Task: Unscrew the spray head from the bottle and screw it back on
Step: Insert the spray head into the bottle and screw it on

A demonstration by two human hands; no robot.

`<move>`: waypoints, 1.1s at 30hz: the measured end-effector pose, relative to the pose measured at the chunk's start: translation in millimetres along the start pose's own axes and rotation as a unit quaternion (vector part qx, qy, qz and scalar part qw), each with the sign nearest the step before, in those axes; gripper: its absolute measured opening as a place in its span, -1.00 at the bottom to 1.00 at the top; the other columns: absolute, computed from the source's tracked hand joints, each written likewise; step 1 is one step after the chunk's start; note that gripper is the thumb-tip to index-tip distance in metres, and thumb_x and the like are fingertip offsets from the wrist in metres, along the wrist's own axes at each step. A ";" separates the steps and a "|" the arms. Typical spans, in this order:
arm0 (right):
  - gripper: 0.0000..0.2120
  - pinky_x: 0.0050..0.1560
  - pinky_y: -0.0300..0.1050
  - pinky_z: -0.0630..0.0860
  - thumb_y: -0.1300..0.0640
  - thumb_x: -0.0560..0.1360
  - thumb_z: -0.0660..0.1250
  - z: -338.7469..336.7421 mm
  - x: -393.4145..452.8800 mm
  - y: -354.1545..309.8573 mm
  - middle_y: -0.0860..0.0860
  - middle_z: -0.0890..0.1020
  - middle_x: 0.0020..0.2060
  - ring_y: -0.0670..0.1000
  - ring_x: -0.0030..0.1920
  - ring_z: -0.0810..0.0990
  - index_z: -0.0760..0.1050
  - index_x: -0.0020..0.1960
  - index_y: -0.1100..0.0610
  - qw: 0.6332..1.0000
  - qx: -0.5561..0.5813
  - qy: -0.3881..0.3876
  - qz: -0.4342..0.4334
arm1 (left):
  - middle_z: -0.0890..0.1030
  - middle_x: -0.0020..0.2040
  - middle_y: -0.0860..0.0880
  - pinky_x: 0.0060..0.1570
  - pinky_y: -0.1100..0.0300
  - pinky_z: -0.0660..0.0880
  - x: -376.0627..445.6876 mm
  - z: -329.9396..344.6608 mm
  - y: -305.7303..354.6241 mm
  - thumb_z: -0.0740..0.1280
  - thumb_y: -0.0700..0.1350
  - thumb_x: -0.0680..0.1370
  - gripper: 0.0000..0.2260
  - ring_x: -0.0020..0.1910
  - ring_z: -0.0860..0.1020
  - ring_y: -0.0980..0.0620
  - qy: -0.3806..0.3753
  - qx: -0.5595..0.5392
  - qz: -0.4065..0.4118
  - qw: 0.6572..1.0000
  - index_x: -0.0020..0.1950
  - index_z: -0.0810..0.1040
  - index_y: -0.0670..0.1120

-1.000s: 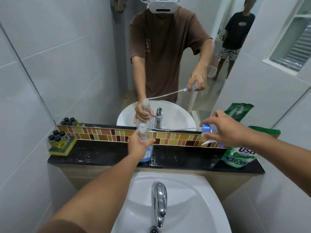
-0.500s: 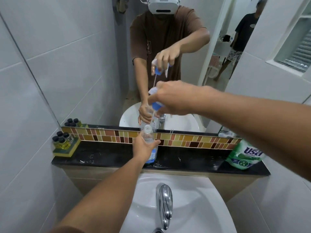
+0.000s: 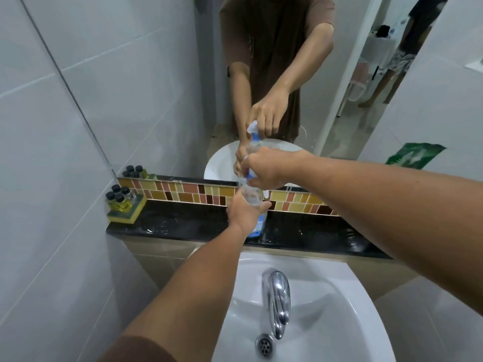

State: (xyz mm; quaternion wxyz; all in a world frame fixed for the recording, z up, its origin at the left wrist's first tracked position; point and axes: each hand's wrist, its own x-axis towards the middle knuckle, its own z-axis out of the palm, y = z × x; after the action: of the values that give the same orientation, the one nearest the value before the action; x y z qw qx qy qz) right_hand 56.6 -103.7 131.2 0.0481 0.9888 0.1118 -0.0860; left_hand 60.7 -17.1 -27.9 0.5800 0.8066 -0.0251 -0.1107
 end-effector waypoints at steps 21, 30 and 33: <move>-0.66 -0.15 -0.06 0.46 0.03 0.50 0.50 -2.5 -2.9 21.5 0.01 0.56 0.00 -0.04 -0.12 0.47 0.54 0.22 0.06 0.995 -0.019 0.028 -0.094 | 0.65 0.13 -0.03 0.30 -0.11 0.62 -0.9 0.8 -1.5 0.66 0.09 0.45 -0.53 0.23 0.65 -0.15 0.010 0.009 -0.022 1.000 0.23 0.55 0.00; -0.55 -0.51 -0.21 0.41 -0.23 0.50 0.40 21.5 14.9 -3.5 0.03 0.62 -0.44 -0.06 -0.51 0.59 0.50 -0.15 0.19 0.975 0.135 0.043 0.173 | 0.73 0.17 -0.01 0.38 -0.11 0.57 -2.8 2.9 1.9 0.66 0.06 0.45 -0.49 0.23 0.68 -0.10 0.011 0.013 -0.024 1.000 0.33 0.60 -0.02; -0.16 -0.39 -0.08 0.65 -0.56 0.42 0.06 3.2 2.8 -10.0 0.19 0.73 -0.25 0.12 -0.47 0.69 0.43 0.10 0.23 0.926 0.259 -0.062 0.267 | 0.73 0.09 -0.02 0.32 -0.06 0.62 -3.6 2.6 0.1 0.69 0.04 0.43 -0.51 0.18 0.71 -0.11 0.017 -0.009 -0.026 0.999 0.27 0.62 -0.05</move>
State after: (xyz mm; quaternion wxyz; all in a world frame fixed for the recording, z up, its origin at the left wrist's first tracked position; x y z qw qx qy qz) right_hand 56.5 -93.8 126.8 -0.1811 0.9528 -0.1861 -0.1572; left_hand 56.7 -18.9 -28.1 0.5846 0.8035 0.0064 -0.1121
